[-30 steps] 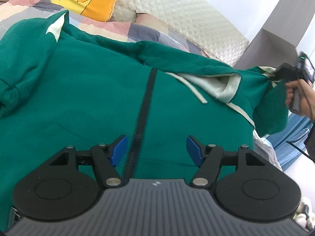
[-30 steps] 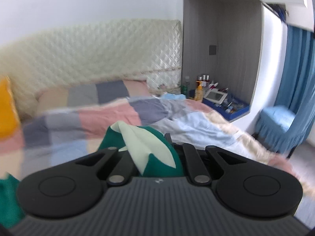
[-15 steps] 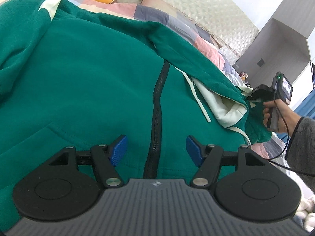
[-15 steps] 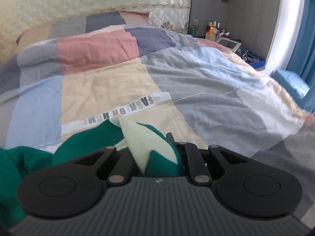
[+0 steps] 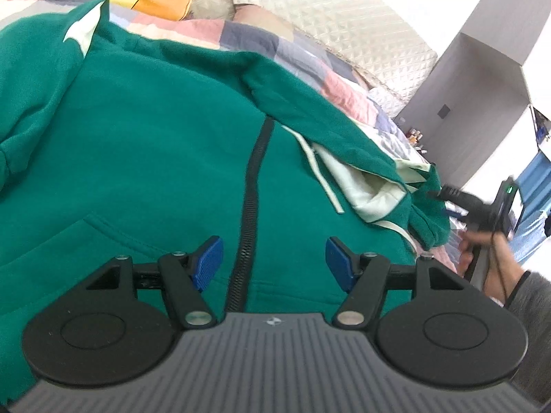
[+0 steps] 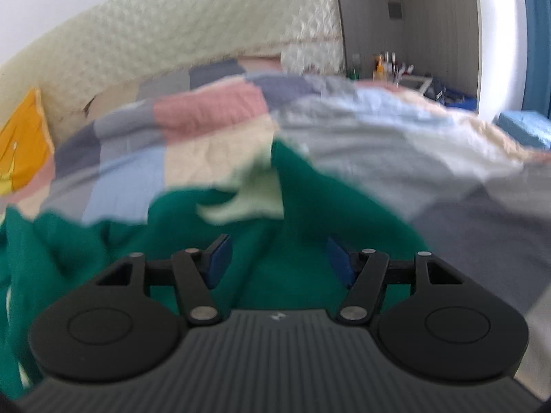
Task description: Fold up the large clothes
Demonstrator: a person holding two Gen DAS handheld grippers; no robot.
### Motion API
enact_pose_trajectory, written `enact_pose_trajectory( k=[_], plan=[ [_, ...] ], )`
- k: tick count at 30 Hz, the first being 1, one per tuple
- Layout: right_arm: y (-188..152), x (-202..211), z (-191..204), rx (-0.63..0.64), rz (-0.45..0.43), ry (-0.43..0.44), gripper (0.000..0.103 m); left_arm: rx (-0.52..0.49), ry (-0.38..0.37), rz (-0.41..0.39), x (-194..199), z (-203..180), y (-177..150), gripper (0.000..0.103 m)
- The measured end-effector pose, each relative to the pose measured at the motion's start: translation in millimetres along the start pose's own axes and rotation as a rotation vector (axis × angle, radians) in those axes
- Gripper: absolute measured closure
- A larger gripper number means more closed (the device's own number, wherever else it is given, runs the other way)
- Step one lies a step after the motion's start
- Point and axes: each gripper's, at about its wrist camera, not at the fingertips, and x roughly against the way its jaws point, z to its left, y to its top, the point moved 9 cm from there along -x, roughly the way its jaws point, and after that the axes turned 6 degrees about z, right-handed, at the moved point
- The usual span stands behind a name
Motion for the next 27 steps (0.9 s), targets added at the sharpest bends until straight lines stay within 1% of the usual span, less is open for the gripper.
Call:
enact_pose_trajectory(
  k=[2, 6, 7, 9, 10, 11, 12, 13, 14, 15, 16, 18, 22, 24, 27],
  plan=[
    [-19, -1, 0, 0.018, 0.025, 0.008, 0.04, -0.007, -0.002, -0.007, 5, -4, -1, 0.032],
    [-46, -12, 2, 0.09, 0.072, -0.023, 0.04, -0.005, -0.006, -0.017, 11, -6, -4, 0.032],
    [-51, -18, 1, 0.117, 0.087, -0.041, 0.041, -0.001, -0.005, -0.019, 11, -5, -4, 0.032],
    [-57, -26, 4, 0.215, 0.088, -0.09, 0.041, 0.006, -0.004, -0.018, 10, -2, -3, 0.032],
    [-58, -29, 6, 0.262, 0.089, -0.115, 0.046, 0.005, -0.003, -0.018, 8, -1, -2, 0.032],
    [-59, -32, 8, 0.306, 0.092, -0.151, 0.06, 0.003, 0.001, -0.017, 6, 0, -2, 0.032],
    [-58, -35, 9, 0.348, 0.096, -0.193, 0.063, 0.002, 0.009, -0.014, 3, 1, -2, 0.032],
    [-58, -36, 11, 0.372, 0.099, -0.194, 0.074, 0.005, 0.012, -0.008, 0, 3, -3, 0.032],
    [-55, -35, 13, 0.395, 0.092, -0.184, 0.091, 0.01, 0.012, -0.001, -4, 4, -3, 0.032],
    [-47, -30, 14, 0.416, 0.064, -0.2, 0.092, 0.013, 0.014, 0.006, -7, 4, -3, 0.032],
    [-35, -22, 12, 0.414, 0.024, -0.217, 0.095, 0.015, 0.015, 0.011, -11, 4, -4, 0.032],
    [-5, -3, 3, 0.357, -0.056, -0.213, 0.097, 0.012, 0.018, 0.017, -16, 4, -4, 0.032],
    [71, 39, -41, 0.188, -0.191, -0.236, 0.098, 0.002, 0.022, 0.025, -22, 2, -6, 0.032],
    [109, 59, -72, 0.068, -0.238, -0.247, 0.098, 0.003, 0.024, 0.026, -24, 3, -6, 0.032],
    [154, 87, -112, -0.073, -0.283, -0.263, 0.098, 0.006, 0.029, 0.022, -26, 3, -4, 0.032]
  ],
)
